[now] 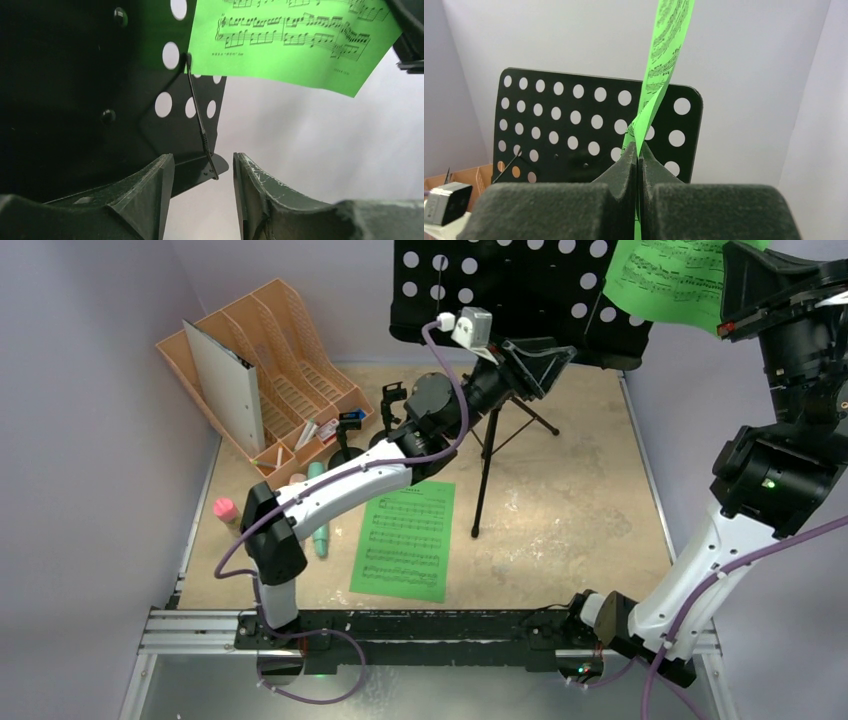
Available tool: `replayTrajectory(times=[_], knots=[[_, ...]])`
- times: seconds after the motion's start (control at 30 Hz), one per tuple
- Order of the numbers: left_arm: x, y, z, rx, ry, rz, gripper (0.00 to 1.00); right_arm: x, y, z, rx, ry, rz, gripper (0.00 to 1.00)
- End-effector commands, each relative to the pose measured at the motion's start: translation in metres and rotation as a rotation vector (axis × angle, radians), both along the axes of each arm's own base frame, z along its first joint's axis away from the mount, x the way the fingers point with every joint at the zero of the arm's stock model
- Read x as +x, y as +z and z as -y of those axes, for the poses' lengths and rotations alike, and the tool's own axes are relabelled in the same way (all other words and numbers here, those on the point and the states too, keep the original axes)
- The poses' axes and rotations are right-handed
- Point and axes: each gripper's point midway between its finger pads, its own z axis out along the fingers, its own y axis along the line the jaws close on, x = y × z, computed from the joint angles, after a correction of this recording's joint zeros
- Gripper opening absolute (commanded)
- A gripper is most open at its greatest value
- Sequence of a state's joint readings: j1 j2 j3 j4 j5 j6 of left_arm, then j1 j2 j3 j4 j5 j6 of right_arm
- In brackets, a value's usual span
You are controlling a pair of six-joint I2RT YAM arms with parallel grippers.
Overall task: Pack up the instrument practice props
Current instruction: Place the sheet music at the center of the board.
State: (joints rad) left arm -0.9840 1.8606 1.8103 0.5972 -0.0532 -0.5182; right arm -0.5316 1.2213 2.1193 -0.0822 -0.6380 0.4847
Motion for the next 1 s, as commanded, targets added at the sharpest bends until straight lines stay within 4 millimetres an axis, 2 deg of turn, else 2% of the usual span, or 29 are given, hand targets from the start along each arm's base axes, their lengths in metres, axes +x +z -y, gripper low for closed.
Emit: replayTrajectory(times=[0.0, 0.33, 0.47, 0.6, 0.77, 0.97], knots=[[-0.015, 0.048, -0.037, -0.078, 0.056, 0.087, 0.52, -0.019, 0.013, -0.012, -0.02, 0.01, 0.041, 0.0], [-0.031, 0.05, -0.063, -0.036, 0.089, 0.133, 0.58, -0.04, 0.021, -0.032, -0.05, 0.056, 0.058, 0.0], [-0.037, 0.045, -0.074, 0.008, 0.108, 0.146, 0.6, -0.049, 0.018, -0.043, -0.054, 0.099, 0.046, 0.0], [-0.044, 0.039, -0.088, 0.051, 0.126, 0.149, 0.62, -0.052, 0.002, -0.059, -0.05, 0.2, -0.008, 0.0], [-0.055, 0.029, -0.117, 0.107, 0.155, 0.106, 0.65, -0.054, -0.019, -0.073, -0.039, 0.288, -0.043, 0.0], [-0.069, -0.002, -0.154, 0.174, 0.183, 0.0, 0.66, -0.069, -0.058, -0.101, -0.02, 0.456, -0.107, 0.0]])
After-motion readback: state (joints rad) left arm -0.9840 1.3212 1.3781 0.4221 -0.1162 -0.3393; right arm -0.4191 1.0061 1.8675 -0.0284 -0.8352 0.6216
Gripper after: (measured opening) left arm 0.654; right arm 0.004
